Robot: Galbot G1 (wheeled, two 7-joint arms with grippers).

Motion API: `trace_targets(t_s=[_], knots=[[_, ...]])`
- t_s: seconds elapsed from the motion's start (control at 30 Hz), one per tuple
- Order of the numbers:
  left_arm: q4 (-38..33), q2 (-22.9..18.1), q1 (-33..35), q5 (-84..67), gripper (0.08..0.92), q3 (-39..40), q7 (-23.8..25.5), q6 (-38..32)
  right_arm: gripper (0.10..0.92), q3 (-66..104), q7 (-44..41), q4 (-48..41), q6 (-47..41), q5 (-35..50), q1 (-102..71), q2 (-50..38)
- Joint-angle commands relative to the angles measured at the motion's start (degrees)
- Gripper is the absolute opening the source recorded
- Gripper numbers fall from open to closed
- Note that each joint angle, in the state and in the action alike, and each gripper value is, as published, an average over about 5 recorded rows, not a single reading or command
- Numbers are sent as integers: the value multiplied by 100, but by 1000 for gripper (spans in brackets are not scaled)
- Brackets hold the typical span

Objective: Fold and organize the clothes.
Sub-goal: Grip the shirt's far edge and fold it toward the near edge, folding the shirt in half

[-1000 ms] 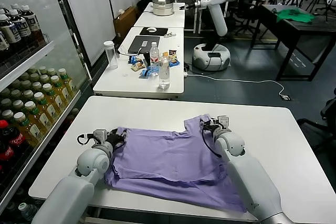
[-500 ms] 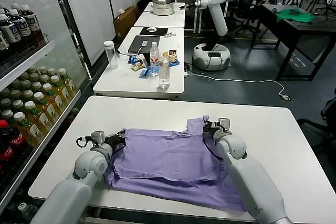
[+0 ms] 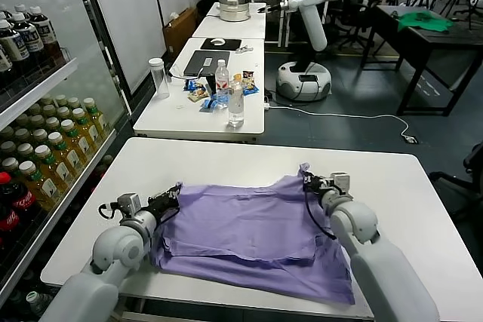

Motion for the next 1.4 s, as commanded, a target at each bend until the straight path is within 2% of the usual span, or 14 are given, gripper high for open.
trace_targets(t_s=[0.03, 0.47, 0.63, 0.93, 1.0, 1.13, 1.27, 1.4], knots=[[-936, 82, 762, -271, 89, -348, 1, -19, 113, 1162, -21, 1960, 15, 35, -1832, -396], [-1246, 496, 1516, -1270, 89, -1133, -40, 462, 113, 2169, -115, 2997, 19, -67, -3770, -183], [-1196, 559, 1699, -824, 89, -1024, 10, 519, 113, 2079, -97, 2945, 19, -287, -3959, 23], [-802, 609, 1432, 164, 105, -719, 169, 520, 124, 1710, -34, 2529, 11, -743, -3695, 256], [-761, 606, 1389, 342, 145, -690, 197, 518, 151, 1678, -46, 2539, 14, -830, -3683, 287], [-861, 562, 1446, 721, 255, -717, 154, 404, 264, 1712, -77, 2687, 20, -966, -3773, 321], [-1296, 411, 1744, 1198, 368, -808, -145, 77, 376, 1781, -115, 2857, 27, -1140, -3940, 362], [-1743, 75, 2173, 1779, 489, -774, -490, -164, 488, 1822, -140, 2982, 45, -1289, -4100, 446]])
